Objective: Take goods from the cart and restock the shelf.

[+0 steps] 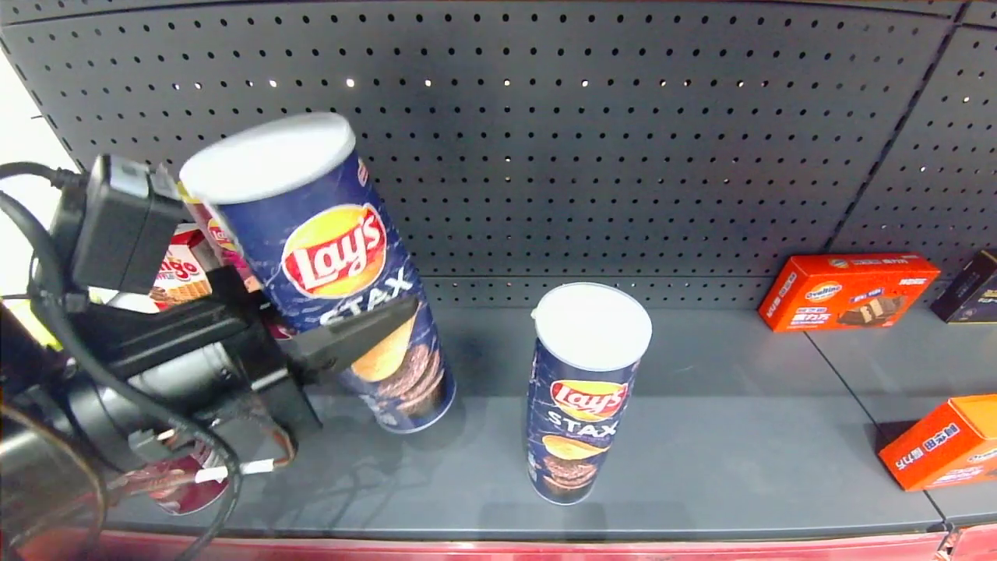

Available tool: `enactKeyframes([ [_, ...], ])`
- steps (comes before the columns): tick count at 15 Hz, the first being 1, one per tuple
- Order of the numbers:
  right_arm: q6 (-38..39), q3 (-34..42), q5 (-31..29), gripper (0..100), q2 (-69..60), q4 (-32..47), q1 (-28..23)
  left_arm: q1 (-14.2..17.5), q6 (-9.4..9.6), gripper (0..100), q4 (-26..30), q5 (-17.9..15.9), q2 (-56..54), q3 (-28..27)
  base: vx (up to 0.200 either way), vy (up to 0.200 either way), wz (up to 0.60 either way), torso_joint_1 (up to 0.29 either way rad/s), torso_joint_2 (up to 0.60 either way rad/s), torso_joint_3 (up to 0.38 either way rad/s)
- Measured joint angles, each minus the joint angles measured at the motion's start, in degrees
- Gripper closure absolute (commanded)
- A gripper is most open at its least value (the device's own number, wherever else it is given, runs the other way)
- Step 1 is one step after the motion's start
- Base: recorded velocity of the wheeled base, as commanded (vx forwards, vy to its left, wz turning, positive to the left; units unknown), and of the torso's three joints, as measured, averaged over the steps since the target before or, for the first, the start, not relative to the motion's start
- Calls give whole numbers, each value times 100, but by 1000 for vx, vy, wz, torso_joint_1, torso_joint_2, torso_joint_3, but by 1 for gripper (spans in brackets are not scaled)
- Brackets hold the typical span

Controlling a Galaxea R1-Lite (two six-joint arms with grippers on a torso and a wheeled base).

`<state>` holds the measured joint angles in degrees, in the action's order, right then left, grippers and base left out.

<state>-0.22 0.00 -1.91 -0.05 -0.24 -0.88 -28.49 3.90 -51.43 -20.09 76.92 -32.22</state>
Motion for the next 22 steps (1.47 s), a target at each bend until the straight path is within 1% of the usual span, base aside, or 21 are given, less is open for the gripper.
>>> enactKeyframes([
  [2,0,0,-2,0,-2,2,0,-4,140,100,110,0,466,-747,0,0,0,0,0,0],
  [3,-2,0,0,0,-2,2,0,35,219,100,358,-7,664,-1023,0,0,0,0,0,0],
  [4,0,0,-2,0,-2,0,0,68,252,100,567,-87,839,-1257,0,0,0,0,0,0],
  [6,-2,0,0,0,-2,0,-2,138,296,100,646,-583,1174,-1684,0,0,0,0,0,0],
  [7,0,0,-2,0,-2,0,-2,221,310,100,778,-741,1337,-1902,0,0,0,0,0,0],
  [9,-2,0,-2,0,-2,0,0,338,343,100,1292,-976,1613,-2393,0,0,0,0,0,0],
  [10,-2,0,0,0,-2,0,0,368,406,100,1604,-1097,1746,-2627,0,0,0,0,0,0],
  [12,-2,0,-2,0,-2,0,0,466,775,100,2064,-1237,2085,-3159,0,0,0,0,0,0],
  [13,-2,0,-2,0,-2,2,0,510,883,100,2160,-1431,2266,-3390,0,0,0,0,0,0],
  [14,0,0,-2,0,-2,0,-2,536,926,100,2202,-1812,2430,-3580,0,0,0,0,0,0],
  [15,0,0,-2,0,-2,2,-2,553,945,100,2239,-2115,2594,-3740,0,0,0,0,0,0],
  [19,-2,0,-2,0,-2,0,0,589,953,100,2261,-2285,3217,-4330,0,0,0,0,0,0],
  [21,0,0,-2,0,-2,0,0,600,951,100,2259,-2609,3466,-4493,0,0,0,0,0,0],
  [22,-2,0,0,0,-2,0,-5,608,951,100,2259,-2647,3578,-4570,0,0,0,0,0,0],
])
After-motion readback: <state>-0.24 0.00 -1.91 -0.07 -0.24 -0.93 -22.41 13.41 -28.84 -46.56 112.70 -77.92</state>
